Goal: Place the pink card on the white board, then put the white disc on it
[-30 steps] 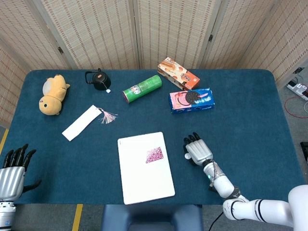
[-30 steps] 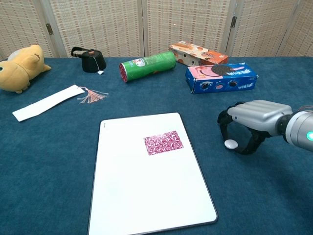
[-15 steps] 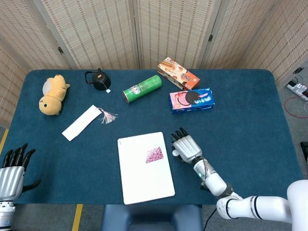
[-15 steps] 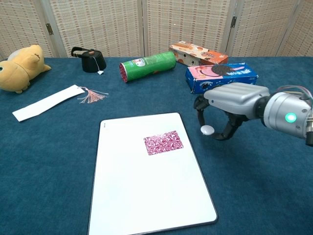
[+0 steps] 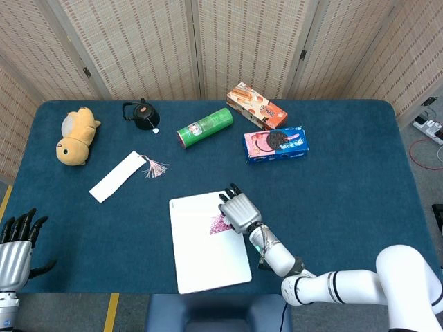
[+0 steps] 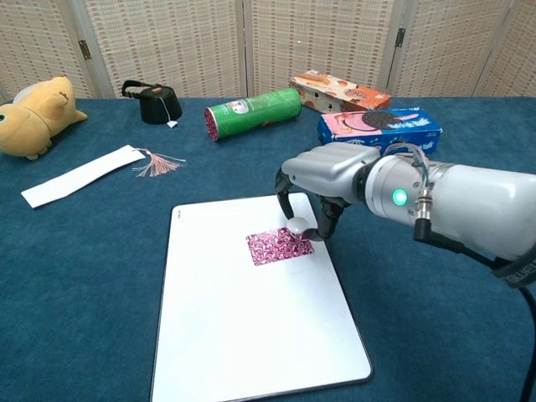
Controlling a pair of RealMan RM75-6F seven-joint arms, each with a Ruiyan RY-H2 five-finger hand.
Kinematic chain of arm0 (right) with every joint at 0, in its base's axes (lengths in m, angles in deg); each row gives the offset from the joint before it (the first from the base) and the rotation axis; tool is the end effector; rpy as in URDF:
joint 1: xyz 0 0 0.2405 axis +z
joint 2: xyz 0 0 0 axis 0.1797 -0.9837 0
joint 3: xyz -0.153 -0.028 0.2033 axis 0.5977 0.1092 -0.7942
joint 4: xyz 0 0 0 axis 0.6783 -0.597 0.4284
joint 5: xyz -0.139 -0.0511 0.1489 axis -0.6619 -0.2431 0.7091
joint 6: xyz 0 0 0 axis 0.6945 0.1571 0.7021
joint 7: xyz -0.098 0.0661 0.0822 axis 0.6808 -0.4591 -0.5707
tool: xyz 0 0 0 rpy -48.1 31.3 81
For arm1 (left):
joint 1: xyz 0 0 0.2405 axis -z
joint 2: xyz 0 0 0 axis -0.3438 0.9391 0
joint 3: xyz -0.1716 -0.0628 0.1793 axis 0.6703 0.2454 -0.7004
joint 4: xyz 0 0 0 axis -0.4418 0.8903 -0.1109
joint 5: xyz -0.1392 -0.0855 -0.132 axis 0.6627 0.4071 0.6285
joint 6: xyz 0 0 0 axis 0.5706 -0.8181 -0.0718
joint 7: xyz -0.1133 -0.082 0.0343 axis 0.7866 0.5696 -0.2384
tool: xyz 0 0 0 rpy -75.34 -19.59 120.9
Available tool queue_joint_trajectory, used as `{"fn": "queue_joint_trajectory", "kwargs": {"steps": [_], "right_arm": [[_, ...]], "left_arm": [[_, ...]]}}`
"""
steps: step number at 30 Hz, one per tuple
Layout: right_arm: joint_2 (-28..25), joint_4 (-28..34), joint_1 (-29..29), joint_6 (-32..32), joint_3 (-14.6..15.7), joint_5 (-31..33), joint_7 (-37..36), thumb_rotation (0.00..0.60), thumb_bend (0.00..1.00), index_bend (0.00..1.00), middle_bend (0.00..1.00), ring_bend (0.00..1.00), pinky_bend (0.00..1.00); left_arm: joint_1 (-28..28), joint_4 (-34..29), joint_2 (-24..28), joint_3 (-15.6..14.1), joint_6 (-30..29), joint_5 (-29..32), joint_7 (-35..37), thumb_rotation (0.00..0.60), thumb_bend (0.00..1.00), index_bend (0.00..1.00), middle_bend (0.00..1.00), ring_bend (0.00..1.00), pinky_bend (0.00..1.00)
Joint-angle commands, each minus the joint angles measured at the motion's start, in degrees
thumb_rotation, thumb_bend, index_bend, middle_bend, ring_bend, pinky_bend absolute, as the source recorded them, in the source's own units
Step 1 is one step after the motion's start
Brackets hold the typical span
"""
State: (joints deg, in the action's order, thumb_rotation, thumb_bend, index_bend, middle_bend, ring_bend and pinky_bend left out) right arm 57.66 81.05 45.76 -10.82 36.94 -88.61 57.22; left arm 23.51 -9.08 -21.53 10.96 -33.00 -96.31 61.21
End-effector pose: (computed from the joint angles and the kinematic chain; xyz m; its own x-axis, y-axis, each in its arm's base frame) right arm -0.0771 -0.3228 -0.0734 0.6996 -0.3034 0.6469 -0.6855 -0.5403 0.4880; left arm -0.3158 0.1693 0.1437 0.5326 0.0308 0.8458 0.8436 0.0621 -0.5334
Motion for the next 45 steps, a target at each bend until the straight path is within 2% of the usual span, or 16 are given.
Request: {"fn": "queue_joint_trajectory", "kwargs": {"steps": [1, 5, 12, 16, 23, 28, 34, 41, 45], "right_arm": [[1.1, -1.0, 1.3, 0.0, 0.2, 1.5, 1.3, 0.600, 0.39, 0.48, 0.19, 0.09, 0.03], [1.7, -1.9, 2.0, 0.1, 0.6, 1.9, 1.0, 0.600, 0.39, 0.47, 0.18, 0.08, 0.03], [1.7, -2.8, 1.9, 0.2, 1.6, 0.6, -1.1, 0.600, 0.39, 0.35, 0.18, 0.07, 0.03], [1.3, -2.7, 1.6, 0.1, 1.8, -0.6, -2.8, 0.600, 0.39, 0.32, 0.17, 0.06, 0.03], [-3.3, 1.7, -1.3, -2.8, 2.0, -4.0, -7.3, 0.600, 0.39, 0.31, 0.17, 0.07, 0.03], [-9.5, 5.8, -6.7, -7.3, 4.6, -11.0, -13.1, 0.600, 0.39, 0.30, 0.17, 0.07, 0.03], [-16.5, 8.2, -14.4, -13.8, 8.1, -18.1, -20.7, 0.600, 0.39, 0.22, 0.17, 0.11, 0.03], [-23.4, 6.8, -24.3, -21.6, 11.0, -26.4, -35.1, 0.600, 0.39, 0.11, 0.15, 0.11, 0.03], [-26.1, 4.7, -30.3, -28.0, 12.4, -32.0, -42.7, 0.600, 0.39, 0.10, 0.14, 0.11, 0.03]], "left_arm": [[-0.1, 0.1, 0.0, 0.0, 0.0, 0.1, 0.2, 0.600, 0.13, 0.17, 0.05, 0.08, 0.00], [-0.2, 0.4, 0.0, 0.0, -0.1, 0.2, 0.5, 0.600, 0.13, 0.17, 0.05, 0.08, 0.00], [-0.2, 0.8, -0.3, 0.0, 0.1, 0.4, 0.7, 0.600, 0.13, 0.17, 0.05, 0.08, 0.00], [-0.2, 0.8, -0.3, 0.1, 0.1, 0.3, 0.6, 0.600, 0.13, 0.17, 0.05, 0.08, 0.00], [-0.1, 0.8, -0.3, 0.2, 0.3, 0.4, 0.6, 0.600, 0.13, 0.17, 0.05, 0.08, 0.00], [0.2, 0.8, -0.3, 0.5, 0.6, 0.6, 0.6, 0.600, 0.13, 0.17, 0.05, 0.08, 0.00], [0.7, 0.5, -0.5, 0.9, 0.9, 0.9, -0.1, 0.600, 0.13, 0.17, 0.05, 0.08, 0.00], [1.1, 0.0, -1.2, 1.6, 0.9, 1.4, -0.9, 0.600, 0.13, 0.17, 0.05, 0.08, 0.00], [1.5, -0.4, -1.5, 1.9, 0.8, 1.4, -1.7, 0.600, 0.13, 0.17, 0.05, 0.08, 0.00]]}}
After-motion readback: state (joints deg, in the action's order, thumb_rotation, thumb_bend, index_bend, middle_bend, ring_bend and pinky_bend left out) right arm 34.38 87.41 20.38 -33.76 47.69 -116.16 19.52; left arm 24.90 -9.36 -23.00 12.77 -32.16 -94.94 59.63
